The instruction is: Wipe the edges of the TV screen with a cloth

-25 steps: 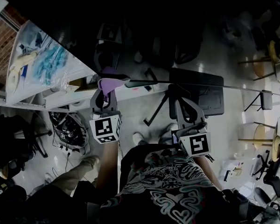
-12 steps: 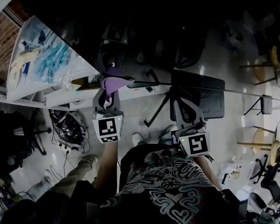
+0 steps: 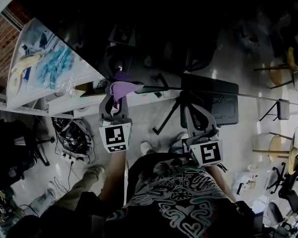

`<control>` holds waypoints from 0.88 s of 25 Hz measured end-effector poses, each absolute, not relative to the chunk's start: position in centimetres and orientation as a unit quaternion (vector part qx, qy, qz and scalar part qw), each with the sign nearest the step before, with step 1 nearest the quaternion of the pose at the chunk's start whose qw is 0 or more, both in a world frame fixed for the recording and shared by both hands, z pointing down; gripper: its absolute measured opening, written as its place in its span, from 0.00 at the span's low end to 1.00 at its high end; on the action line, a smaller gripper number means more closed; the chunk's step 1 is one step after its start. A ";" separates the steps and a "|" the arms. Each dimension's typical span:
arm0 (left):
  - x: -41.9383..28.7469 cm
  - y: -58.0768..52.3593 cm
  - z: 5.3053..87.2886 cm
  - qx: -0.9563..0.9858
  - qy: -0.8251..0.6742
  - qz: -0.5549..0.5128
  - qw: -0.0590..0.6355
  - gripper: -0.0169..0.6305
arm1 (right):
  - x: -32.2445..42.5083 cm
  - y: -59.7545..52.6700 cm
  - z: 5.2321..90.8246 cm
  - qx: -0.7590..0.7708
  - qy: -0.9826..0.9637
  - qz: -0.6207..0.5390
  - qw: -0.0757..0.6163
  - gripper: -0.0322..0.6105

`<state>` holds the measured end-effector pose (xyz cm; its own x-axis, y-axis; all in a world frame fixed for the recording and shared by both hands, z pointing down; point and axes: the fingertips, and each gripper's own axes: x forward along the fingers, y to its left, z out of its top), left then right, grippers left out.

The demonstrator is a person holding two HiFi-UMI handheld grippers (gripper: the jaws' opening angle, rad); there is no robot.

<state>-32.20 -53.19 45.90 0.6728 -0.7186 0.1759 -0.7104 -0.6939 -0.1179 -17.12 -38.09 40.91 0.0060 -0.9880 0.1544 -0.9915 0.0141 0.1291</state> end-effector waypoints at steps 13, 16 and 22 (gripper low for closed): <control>-30.0 -51.7 45.5 -0.925 0.359 -0.113 0.048 0.14 | -16.6 -37.3 41.8 0.706 -0.700 0.026 0.108 0.10; -29.7 -51.4 45.4 -0.927 0.353 -0.112 0.047 0.14 | -16.5 -37.3 41.7 0.702 -0.702 0.021 0.117 0.10; -28.6 -50.8 45.4 -0.932 0.341 -0.114 0.051 0.14 | -16.1 -37.3 41.4 0.706 -0.700 0.016 0.106 0.10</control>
<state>-28.62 -50.82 45.38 0.7410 -0.6477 0.1771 -0.6244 -0.7616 -0.1734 -16.12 -37.35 41.36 0.0191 -0.9850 0.1712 -0.9918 0.0029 0.1276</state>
